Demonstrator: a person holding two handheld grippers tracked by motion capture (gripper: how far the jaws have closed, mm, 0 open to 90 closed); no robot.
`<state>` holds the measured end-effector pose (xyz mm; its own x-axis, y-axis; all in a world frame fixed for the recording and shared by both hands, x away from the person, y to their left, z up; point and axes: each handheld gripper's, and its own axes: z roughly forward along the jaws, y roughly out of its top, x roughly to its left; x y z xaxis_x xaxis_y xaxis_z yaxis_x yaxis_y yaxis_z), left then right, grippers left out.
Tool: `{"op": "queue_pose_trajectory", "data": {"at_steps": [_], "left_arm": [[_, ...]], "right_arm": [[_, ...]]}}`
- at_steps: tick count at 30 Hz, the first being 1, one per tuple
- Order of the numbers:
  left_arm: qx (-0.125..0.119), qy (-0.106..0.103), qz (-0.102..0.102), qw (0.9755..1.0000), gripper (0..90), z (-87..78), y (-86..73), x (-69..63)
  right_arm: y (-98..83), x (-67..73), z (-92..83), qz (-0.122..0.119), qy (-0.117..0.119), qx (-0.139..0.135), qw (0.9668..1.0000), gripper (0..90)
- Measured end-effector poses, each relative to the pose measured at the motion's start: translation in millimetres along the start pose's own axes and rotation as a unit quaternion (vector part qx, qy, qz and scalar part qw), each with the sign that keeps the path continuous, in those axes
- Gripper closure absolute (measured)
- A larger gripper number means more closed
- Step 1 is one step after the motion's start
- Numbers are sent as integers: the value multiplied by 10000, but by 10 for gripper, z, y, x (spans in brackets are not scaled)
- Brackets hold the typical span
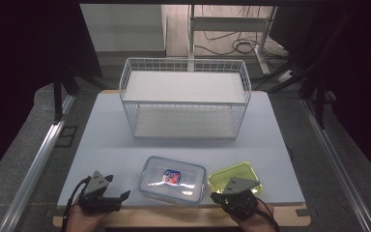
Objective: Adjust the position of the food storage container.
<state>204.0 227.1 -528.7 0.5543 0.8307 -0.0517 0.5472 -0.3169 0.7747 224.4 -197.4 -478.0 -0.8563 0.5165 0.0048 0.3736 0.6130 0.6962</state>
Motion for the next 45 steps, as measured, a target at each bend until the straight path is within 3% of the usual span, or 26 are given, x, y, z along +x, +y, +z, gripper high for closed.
{"op": "queue_pose_trajectory", "data": {"at_steps": [7, 11, 34, 45], "left_arm": [[0, 8, 29, 10000, 161, 9, -3, -3], [-2, -24, 16, 10000, 161, 15, -1, -4], [111, -45, 142, 9998, 162, 70, 9, -29], [119, -107, 138, 9998, 167, 98, 32, -42]], "right_arm": [[-23, 24, 122, -5, 245, 207, 9995, 888], [-33, -14, 134, -5, 101, 273, 9996, 889], [-81, -720, 61, 593, -513, 63, 9969, 888], [-64, -1061, 59, 666, -884, 46, 9938, 889]]}}
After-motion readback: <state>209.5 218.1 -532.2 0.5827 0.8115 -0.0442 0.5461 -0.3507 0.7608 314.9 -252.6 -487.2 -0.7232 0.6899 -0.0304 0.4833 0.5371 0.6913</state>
